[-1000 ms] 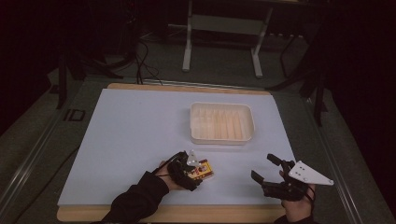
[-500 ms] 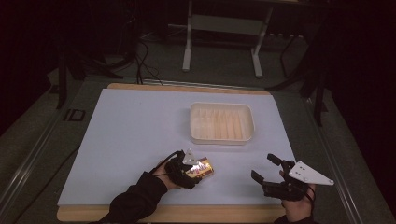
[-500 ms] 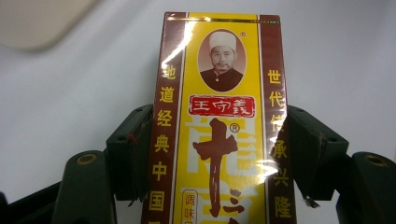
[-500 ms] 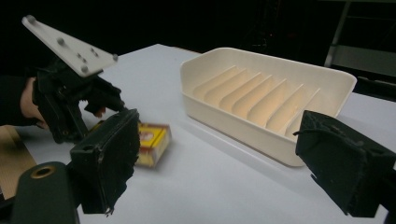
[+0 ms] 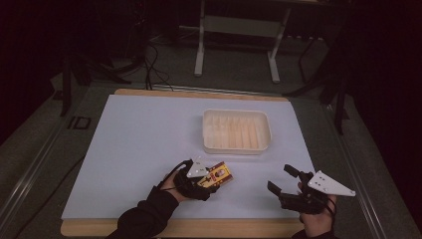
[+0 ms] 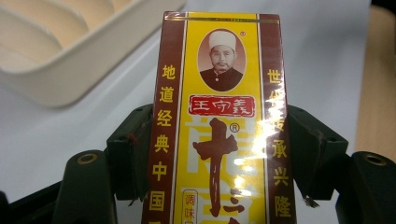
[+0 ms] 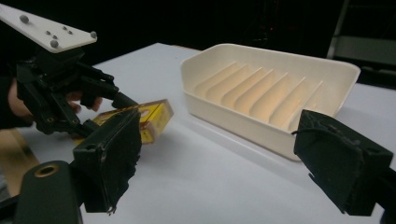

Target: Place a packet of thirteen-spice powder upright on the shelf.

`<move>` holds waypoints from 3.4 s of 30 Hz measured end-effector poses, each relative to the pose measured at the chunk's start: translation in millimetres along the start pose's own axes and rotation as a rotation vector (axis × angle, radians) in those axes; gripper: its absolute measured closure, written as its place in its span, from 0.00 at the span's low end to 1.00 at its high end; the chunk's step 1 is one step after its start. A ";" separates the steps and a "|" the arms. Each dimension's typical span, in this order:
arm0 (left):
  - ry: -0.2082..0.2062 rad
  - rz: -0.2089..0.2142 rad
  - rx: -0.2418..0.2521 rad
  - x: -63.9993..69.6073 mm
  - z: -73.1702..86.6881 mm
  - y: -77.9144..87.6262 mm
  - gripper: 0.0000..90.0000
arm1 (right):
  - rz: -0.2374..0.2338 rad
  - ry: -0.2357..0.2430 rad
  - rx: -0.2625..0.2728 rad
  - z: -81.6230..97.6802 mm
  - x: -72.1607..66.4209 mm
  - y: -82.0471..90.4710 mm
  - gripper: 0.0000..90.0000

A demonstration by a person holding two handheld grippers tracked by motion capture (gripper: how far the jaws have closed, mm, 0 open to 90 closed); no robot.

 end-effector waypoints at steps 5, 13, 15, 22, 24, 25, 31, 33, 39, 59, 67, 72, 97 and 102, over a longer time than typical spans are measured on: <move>0.010 0.011 0.066 7.0 -13.3 5.2 0.37 | 0.020 0.052 0.001 -0.5 -4.9 -1.1 0.16; 0.041 0.036 0.157 17.0 -29.1 12.5 0.37 | -0.002 0.102 0.028 -11.7 -14.9 0.4 0.16; 0.045 0.045 0.188 18.8 -33.2 15.4 0.37 | -0.003 0.111 0.062 -19.2 -17.6 3.4 0.15; 0.072 0.062 0.311 20.6 -50.7 27.4 0.37 | -0.029 0.023 0.034 -28.6 -24.4 2.5 0.15; 0.076 0.060 0.334 21.2 -52.8 28.8 0.37 | -0.007 0.026 0.030 -32.4 -22.9 0.3 0.15; 0.078 0.065 0.350 21.9 -54.1 29.5 0.37 | 0.007 0.035 0.029 -34.4 -21.9 -0.5 0.16; 0.097 0.075 0.464 21.9 -64.3 34.3 0.37 | 0.017 0.024 0.076 -57.6 -22.4 -4.9 0.15; 0.099 0.062 0.489 21.0 -67.9 35.8 0.37 | -0.025 0.001 0.080 -69.7 -31.4 -10.3 0.15; 0.095 0.033 0.554 20.4 -76.3 39.4 0.37 | -0.021 0.044 0.083 -83.1 -45.0 -27.3 0.13; 0.012 -0.149 0.759 26.8 -89.1 51.4 0.36 | -0.056 -0.174 0.114 -93.3 -85.2 -77.2 0.30; 0.036 -0.179 0.786 23.2 -88.0 48.1 0.36 | -0.055 -0.197 0.095 -92.7 -94.1 -90.6 0.50; 0.043 -0.195 0.794 19.6 -86.6 47.4 0.36 | -0.041 -0.220 0.090 -92.5 -90.7 -94.6 0.61; 0.085 -0.228 0.719 4.3 -88.4 50.6 0.20 | 0.020 -0.144 0.075 -114.4 -86.1 -103.6 0.75; 0.101 -0.226 0.685 1.9 -81.5 55.2 0.17 | 0.076 -0.085 0.113 -127.7 -79.4 -106.1 0.75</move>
Point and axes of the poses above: each handheld gripper's, and its own axes: y roughly backward along the jaws, z roughly out of its underside, x roughly to its right, the point moved 10 cm from there along -y, roughly forward along the jaws, and after that the axes turned 2 degrees about x, right-handed, at the moved point
